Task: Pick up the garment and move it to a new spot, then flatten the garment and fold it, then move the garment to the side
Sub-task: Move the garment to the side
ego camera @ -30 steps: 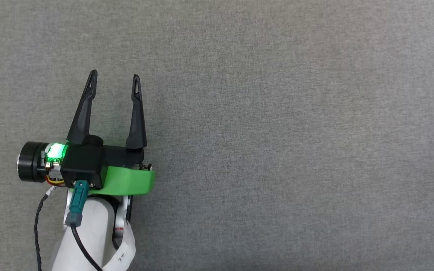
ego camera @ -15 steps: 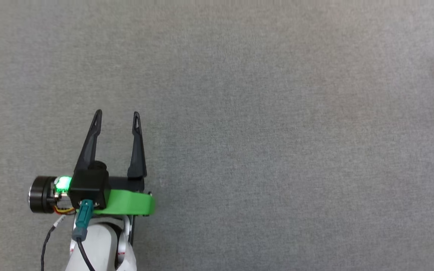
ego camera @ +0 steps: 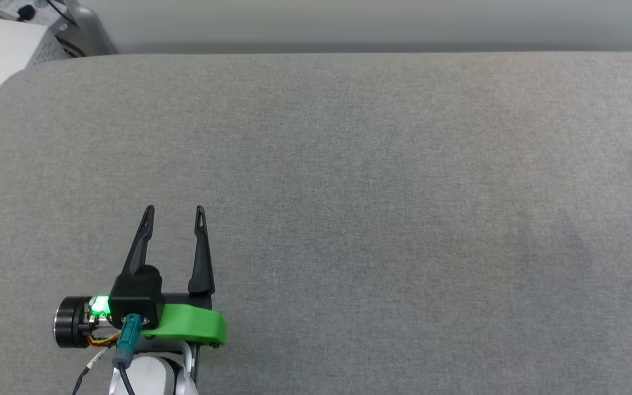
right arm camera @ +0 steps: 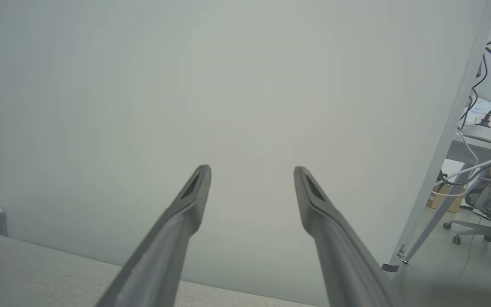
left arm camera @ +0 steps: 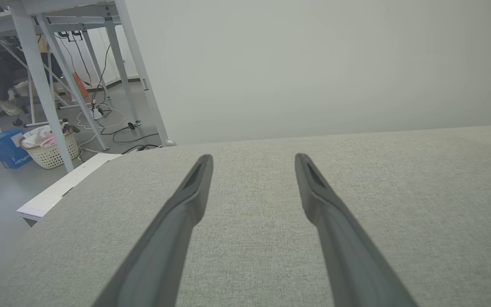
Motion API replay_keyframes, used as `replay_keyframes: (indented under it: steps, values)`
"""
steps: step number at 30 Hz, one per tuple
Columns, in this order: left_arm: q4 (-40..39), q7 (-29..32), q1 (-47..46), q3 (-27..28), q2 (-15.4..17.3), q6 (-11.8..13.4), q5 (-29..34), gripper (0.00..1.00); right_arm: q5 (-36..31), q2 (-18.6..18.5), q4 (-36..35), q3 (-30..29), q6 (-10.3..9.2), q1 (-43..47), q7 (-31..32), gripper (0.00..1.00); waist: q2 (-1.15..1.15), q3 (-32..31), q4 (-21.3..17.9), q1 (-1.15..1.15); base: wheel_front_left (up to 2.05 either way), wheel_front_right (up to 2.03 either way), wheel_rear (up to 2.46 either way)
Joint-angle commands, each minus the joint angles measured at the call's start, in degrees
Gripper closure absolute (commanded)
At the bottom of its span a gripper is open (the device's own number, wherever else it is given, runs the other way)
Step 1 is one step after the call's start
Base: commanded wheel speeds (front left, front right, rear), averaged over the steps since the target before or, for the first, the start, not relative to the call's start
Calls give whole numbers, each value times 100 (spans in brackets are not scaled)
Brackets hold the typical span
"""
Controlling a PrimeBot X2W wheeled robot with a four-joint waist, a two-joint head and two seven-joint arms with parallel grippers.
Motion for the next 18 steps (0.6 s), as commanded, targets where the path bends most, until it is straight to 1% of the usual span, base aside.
replay_keyframes:
  steps: [1,6,12,18]
  values:
    - [38,-34,87,29,-23,-15,-46,0,-35,138,-140,40,-4,259,-26,0,0,-358,285,1,0,0,0]
    - [130,-34,230,76,-45,-29,-58,0,-66,669,-529,195,-4,1011,-26,0,0,-577,348,1,0,0,0]
    - [212,-34,343,109,-65,-67,-60,0,28,1142,-576,307,-4,1791,-26,0,0,-745,388,1,0,0,0]
    - [259,-34,449,128,-92,-130,-101,0,131,1374,-467,269,-4,2461,-27,0,0,-893,389,1,0,0,0]
